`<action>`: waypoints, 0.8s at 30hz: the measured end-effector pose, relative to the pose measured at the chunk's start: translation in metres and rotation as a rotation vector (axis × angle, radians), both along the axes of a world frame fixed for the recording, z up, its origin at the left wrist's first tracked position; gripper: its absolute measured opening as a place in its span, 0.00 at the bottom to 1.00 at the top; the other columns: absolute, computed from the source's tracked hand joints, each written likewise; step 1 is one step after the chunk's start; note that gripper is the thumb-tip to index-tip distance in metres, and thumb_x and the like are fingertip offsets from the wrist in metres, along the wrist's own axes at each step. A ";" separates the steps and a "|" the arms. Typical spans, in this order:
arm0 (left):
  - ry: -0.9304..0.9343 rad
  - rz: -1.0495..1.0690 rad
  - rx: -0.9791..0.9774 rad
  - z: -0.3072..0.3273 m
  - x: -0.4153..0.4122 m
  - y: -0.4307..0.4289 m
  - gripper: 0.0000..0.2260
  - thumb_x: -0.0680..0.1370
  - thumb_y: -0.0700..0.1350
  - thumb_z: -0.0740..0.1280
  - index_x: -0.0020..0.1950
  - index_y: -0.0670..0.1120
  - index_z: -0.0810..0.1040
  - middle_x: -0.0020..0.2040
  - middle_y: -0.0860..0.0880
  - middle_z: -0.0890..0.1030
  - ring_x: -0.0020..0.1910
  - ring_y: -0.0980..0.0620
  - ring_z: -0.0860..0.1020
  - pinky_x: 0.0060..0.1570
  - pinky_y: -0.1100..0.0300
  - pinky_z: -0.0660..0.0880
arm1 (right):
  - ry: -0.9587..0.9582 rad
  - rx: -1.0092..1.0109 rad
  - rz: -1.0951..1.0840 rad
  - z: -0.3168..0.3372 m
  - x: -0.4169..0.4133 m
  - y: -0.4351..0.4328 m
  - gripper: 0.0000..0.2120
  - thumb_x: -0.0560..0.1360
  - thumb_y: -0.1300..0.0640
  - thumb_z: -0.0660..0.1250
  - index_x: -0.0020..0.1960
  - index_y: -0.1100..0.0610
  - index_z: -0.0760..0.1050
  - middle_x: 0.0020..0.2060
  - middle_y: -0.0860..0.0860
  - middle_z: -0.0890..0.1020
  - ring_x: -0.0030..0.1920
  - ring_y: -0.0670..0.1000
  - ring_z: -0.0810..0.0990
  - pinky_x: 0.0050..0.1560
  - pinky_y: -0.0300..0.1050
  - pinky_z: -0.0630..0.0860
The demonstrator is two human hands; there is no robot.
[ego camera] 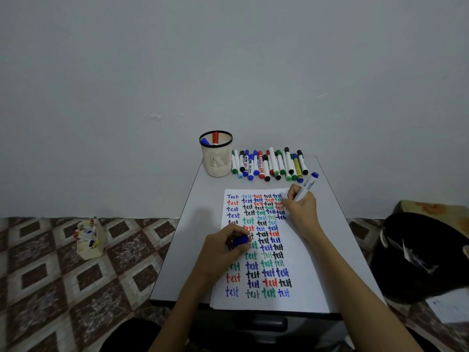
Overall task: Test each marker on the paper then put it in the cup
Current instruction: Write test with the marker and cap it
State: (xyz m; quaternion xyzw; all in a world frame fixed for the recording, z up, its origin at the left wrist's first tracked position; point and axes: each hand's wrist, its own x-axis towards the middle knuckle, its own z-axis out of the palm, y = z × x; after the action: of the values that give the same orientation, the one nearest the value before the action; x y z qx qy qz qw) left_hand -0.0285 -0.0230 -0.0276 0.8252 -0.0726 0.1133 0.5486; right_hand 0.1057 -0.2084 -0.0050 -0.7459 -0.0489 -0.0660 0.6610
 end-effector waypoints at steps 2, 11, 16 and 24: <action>-0.002 0.001 0.002 0.000 0.000 0.000 0.07 0.74 0.43 0.71 0.50 0.50 0.77 0.48 0.51 0.82 0.47 0.52 0.81 0.45 0.52 0.81 | 0.012 0.013 0.009 0.001 -0.001 0.001 0.18 0.72 0.76 0.63 0.34 0.58 0.63 0.32 0.56 0.69 0.35 0.50 0.73 0.35 0.39 0.74; -0.005 0.001 0.014 0.000 0.000 0.000 0.07 0.74 0.43 0.71 0.51 0.50 0.78 0.48 0.52 0.82 0.48 0.53 0.81 0.46 0.52 0.80 | -0.009 0.037 -0.055 0.000 -0.002 0.000 0.17 0.73 0.75 0.63 0.35 0.58 0.62 0.32 0.54 0.68 0.33 0.49 0.70 0.34 0.40 0.72; -0.001 -0.006 0.003 0.000 0.000 0.000 0.07 0.74 0.43 0.71 0.51 0.50 0.77 0.49 0.52 0.81 0.48 0.52 0.81 0.46 0.51 0.80 | -0.008 0.060 -0.050 -0.002 0.001 -0.003 0.18 0.73 0.74 0.63 0.35 0.57 0.62 0.31 0.53 0.66 0.31 0.48 0.67 0.33 0.40 0.67; -0.008 0.001 0.013 0.000 -0.001 0.000 0.07 0.74 0.45 0.70 0.51 0.51 0.78 0.49 0.52 0.82 0.47 0.52 0.81 0.45 0.51 0.80 | 0.023 0.086 -0.002 0.000 0.001 -0.001 0.16 0.74 0.75 0.62 0.36 0.58 0.62 0.32 0.55 0.67 0.33 0.50 0.70 0.31 0.35 0.74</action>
State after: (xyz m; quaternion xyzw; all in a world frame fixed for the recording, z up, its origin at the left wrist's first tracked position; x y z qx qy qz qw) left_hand -0.0297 -0.0226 -0.0272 0.8283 -0.0752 0.1163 0.5428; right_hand 0.1070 -0.2096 -0.0050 -0.7176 -0.0377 -0.0603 0.6928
